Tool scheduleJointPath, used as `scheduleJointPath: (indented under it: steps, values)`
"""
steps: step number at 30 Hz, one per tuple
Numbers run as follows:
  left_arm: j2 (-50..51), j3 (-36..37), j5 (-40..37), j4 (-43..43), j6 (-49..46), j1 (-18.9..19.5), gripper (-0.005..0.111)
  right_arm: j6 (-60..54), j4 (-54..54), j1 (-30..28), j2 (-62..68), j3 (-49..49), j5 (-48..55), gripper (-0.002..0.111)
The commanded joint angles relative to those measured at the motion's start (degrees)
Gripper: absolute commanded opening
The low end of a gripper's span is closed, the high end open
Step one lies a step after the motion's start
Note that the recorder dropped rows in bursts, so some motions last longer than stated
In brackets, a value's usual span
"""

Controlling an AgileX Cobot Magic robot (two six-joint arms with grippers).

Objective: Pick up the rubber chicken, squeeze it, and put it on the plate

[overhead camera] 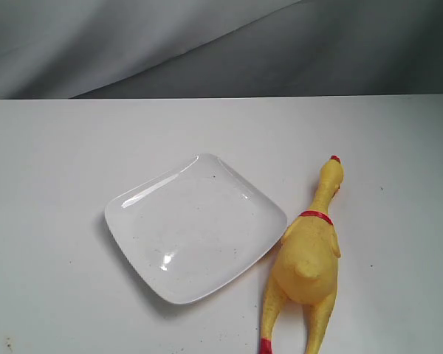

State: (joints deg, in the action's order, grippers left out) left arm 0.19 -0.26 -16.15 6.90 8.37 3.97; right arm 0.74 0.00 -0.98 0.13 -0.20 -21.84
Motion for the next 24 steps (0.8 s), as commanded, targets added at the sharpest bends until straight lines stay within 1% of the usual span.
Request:
scheduleJointPath:
  steps: [1,3,4,7,9,11,12,14,15,17,19,20,24]
  values:
    - [-0.2,0.3,0.2,0.0,0.6,0.1,0.000,-0.3,-0.7,-0.4,-0.1,0.2,-6.6,0.000]
    - [-0.2,0.3,0.2,0.0,0.6,0.1,0.000,0.6,-0.7,-0.4,-0.1,0.2,-9.0,0.000]
    - [-0.2,0.3,0.2,0.0,0.6,0.1,0.000,4.2,-0.7,-0.4,-0.1,0.2,-10.6,0.000]
    - [-0.2,0.3,0.2,0.0,0.6,0.1,0.000,23.6,-0.9,-0.4,-0.1,0.2,-14.0,0.000]
    - [-0.2,0.3,0.2,0.0,0.6,0.1,0.000,25.9,-0.9,-0.4,-0.1,-0.1,-13.5,0.000]
    - [-0.2,0.3,0.2,0.0,0.6,0.1,0.000,26.6,-0.9,-0.4,0.5,-3.6,-7.2,0.000]
    - [-0.2,0.3,0.2,0.0,0.6,0.1,0.000,27.1,-0.9,-0.3,2.2,-6.2,-0.8,0.000]
    - [-0.2,0.3,0.2,0.0,0.6,0.1,0.000,27.7,-0.9,-0.1,6.1,-11.2,7.6,0.000]
    - [-0.2,0.3,0.2,0.0,0.6,0.1,0.000,27.9,-0.9,-0.1,8.8,-14.4,12.7,0.000]
    - [-0.2,0.3,0.2,0.0,0.6,0.1,0.000,27.9,-0.9,-0.1,14.9,-19.1,19.2,0.000]
    - [-0.2,0.3,0.2,0.0,0.6,0.1,0.000,25.4,-0.9,0.0,20.8,-23.8,26.0,0.000]
    - [-0.2,0.3,0.2,0.0,0.6,0.1,0.000,23.0,0.0,1.3,27.4,-28.4,31.7,0.000]
    - [-0.2,0.3,0.2,0.0,0.6,0.1,0.000,15.1,1.7,6.3,39.1,-35.7,38.1,0.000]
